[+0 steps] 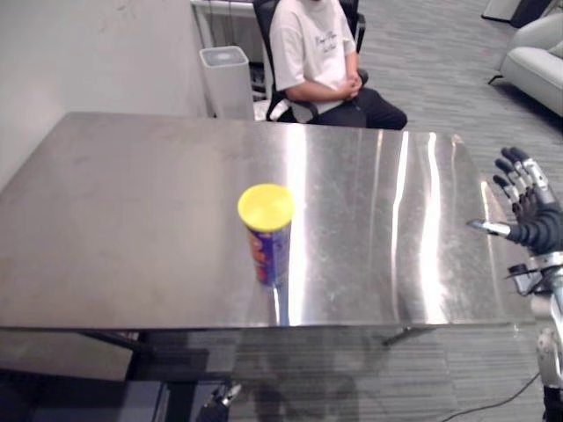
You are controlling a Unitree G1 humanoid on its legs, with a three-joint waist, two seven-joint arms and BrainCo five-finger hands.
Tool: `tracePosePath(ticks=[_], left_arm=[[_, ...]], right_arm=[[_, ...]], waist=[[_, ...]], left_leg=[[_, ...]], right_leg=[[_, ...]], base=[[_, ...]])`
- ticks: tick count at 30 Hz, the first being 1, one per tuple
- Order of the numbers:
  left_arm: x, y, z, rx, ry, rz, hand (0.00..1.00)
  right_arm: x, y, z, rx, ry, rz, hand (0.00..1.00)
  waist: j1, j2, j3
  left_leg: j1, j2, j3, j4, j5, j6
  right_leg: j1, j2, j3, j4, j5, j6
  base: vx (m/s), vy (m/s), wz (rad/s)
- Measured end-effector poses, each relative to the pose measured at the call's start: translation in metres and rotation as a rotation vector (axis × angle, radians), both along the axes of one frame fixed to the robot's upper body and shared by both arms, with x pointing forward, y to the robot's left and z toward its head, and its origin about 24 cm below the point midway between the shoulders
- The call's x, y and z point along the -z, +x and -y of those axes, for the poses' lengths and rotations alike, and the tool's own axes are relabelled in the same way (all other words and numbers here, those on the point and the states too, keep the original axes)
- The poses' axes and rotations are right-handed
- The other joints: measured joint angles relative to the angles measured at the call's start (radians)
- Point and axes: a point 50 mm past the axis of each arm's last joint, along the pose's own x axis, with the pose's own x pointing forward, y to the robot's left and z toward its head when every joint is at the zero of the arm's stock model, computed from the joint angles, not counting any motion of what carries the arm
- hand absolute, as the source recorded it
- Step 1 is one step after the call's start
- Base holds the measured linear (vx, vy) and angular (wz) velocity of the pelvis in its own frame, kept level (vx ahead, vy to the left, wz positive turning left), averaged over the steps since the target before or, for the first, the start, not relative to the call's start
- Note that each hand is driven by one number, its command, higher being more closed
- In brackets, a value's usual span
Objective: Put the gum and the chips on the shelf.
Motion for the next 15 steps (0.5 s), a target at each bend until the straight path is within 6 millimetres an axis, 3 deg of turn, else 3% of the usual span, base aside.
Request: tracePosePath(ticks=[8, 9, 10, 11, 12, 14, 15], left_arm=[[0.000, 0.000, 0.000, 0.021, 0.001, -0.001, 0.00], [-0.001, 0.002, 0.000, 0.030, 0.002, 0.004, 0.00], [-0.002, 0.002, -0.004, 0.030, 0.010, 0.008, 0.00], [-0.002, 0.003, -0.003, 0.038, 0.006, 0.014, 0.00], [0.000, 0.003, 0.008, 0.060, -0.020, 0.010, 0.00], [0.001, 0.003, 0.014, 0.062, -0.033, 0.013, 0.00], [0.000, 0.003, 0.011, 0.065, -0.025, 0.012, 0.00]], right_arm=[[0.009, 0.002, -0.011, -0.076, -0.030, -0.059, 0.00], [0.013, 0.003, -0.014, -0.091, -0.029, -0.085, 0.00], [0.017, 0.003, -0.016, -0.106, -0.028, -0.102, 0.00], [0.018, 0.004, -0.017, -0.115, -0.030, -0.110, 0.00], [0.015, 0.004, -0.014, -0.111, -0.058, -0.112, 0.00], [0.022, 0.004, -0.018, -0.131, -0.046, -0.142, 0.00], [0.027, 0.004, -0.025, -0.168, -0.044, -0.162, 0.00]], waist=[[-0.002, 0.000, -0.001], [0.002, -0.004, 0.000], [0.003, -0.025, 0.014], [0.004, -0.023, 0.010], [-0.004, 0.022, 0.003], [0.005, 0.048, -0.002], [0.005, 0.043, 0.003]], left_leg=[[0.010, 0.000, 0.001, 0.058, 0.000, 0.000], [-0.008, 0.000, 0.004, 0.111, 0.000, -0.001], [-0.062, -0.014, 0.006, 0.202, -0.015, 0.001], [-0.066, -0.037, -0.004, 0.129, -0.051, -0.012], [-0.040, -0.030, -0.013, -0.062, 0.079, 0.033], [-0.029, -0.017, -0.006, -0.062, 0.072, 0.041], [-0.030, -0.003, -0.008, -0.048, 0.072, 0.041]], right_leg=[[0.032, -0.006, -0.018, 0.011, 0.000, 0.000], [0.032, -0.017, -0.014, 0.028, 0.002, -0.001], [0.033, -0.042, -0.014, 0.046, 0.002, -0.001], [0.036, -0.056, -0.004, 0.052, 0.002, -0.001], [0.039, -0.035, -0.013, 0.069, -0.002, 0.003], [-0.006, -0.038, -0.009, 0.145, -0.053, 0.025], [-0.007, -0.013, -0.007, 0.086, -0.097, 0.015]], base=[[0.07, -0.061, -0.02], [0.13, -0.018, 0.06], [0.10, 0.022, 0.13], [0.15, 0.066, 0.29], [0.14, 0.081, 0.23], [0.11, 0.061, 0.09], [0.05, -0.007, -0.01]])
